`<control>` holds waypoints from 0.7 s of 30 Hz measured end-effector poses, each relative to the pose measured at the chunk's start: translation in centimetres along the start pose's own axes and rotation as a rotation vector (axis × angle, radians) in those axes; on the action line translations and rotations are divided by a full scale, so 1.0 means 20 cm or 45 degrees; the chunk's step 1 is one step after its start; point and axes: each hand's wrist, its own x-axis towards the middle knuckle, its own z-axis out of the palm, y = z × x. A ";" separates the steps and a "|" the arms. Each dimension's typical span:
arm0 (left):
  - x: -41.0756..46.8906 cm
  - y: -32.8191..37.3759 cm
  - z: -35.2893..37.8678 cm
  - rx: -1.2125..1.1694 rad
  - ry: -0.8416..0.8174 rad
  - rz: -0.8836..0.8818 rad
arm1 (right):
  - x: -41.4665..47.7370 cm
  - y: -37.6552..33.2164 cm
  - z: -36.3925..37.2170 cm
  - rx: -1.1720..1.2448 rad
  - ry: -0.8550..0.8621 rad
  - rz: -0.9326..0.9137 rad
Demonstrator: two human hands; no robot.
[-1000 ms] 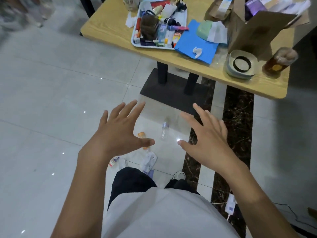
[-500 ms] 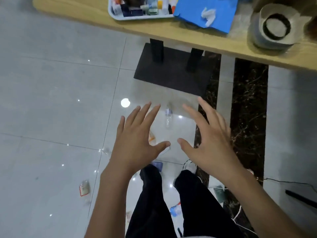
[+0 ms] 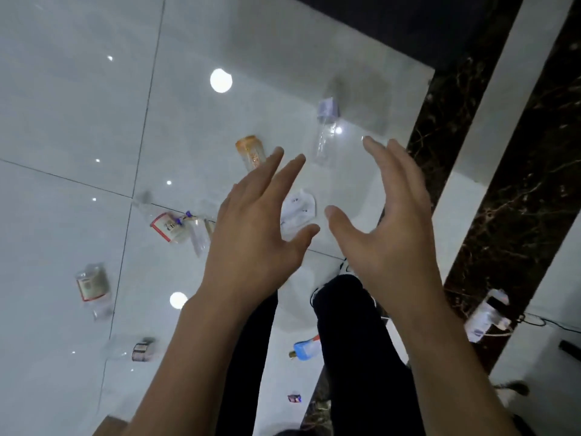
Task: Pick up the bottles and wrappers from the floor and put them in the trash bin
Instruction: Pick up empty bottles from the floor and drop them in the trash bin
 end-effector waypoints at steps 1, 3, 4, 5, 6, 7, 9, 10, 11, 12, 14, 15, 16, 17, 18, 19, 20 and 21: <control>0.04 -0.06 0.08 -0.008 -0.004 -0.004 | 0.04 0.08 0.07 0.008 0.001 0.018; 0.15 -0.17 0.21 0.006 -0.011 0.019 | 0.12 0.21 0.22 0.001 0.004 0.029; 0.21 -0.22 0.27 0.030 -0.010 0.038 | 0.17 0.26 0.30 -0.015 0.005 0.015; 0.28 -0.28 0.32 0.073 -0.004 0.057 | 0.22 0.30 0.37 -0.033 0.005 -0.013; 0.34 -0.32 0.36 0.131 0.002 0.075 | 0.26 0.34 0.44 -0.053 -0.002 -0.044; 0.39 -0.37 0.38 0.193 0.004 0.086 | 0.30 0.38 0.50 -0.071 -0.019 -0.067; 0.45 -0.47 0.40 0.299 0.011 0.100 | 0.35 0.43 0.58 -0.110 -0.059 -0.088; 0.46 -0.51 0.40 0.356 0.019 0.120 | 0.37 0.45 0.59 -0.139 -0.066 -0.102; 0.45 -0.55 0.39 0.417 0.021 0.149 | 0.40 0.48 0.59 -0.166 -0.063 -0.115; 0.45 -0.59 0.39 0.463 0.022 0.175 | 0.42 0.50 0.58 -0.188 -0.057 -0.123; 0.49 -0.65 0.38 0.497 0.050 0.206 | 0.50 0.55 0.56 -0.230 -0.043 -0.127; 0.52 -0.66 0.37 0.498 0.070 0.222 | 0.53 0.57 0.55 -0.249 -0.032 -0.131; 0.57 -0.66 0.36 0.502 0.091 0.241 | 0.57 0.58 0.55 -0.258 -0.014 -0.143; 0.61 -0.67 0.36 0.514 0.105 0.262 | 0.61 0.58 0.56 -0.251 0.003 -0.159; 0.64 -0.67 0.36 0.540 0.106 0.287 | 0.64 0.56 0.58 -0.231 0.006 -0.185; 0.68 -0.67 0.36 0.575 0.095 0.314 | 0.68 0.53 0.61 -0.215 -0.004 -0.230; 0.71 -0.67 0.35 0.606 0.081 0.335 | 0.70 0.50 0.63 -0.213 -0.021 -0.289; 0.76 -0.67 0.33 0.620 0.074 0.351 | 0.73 0.47 0.65 -0.238 -0.039 -0.343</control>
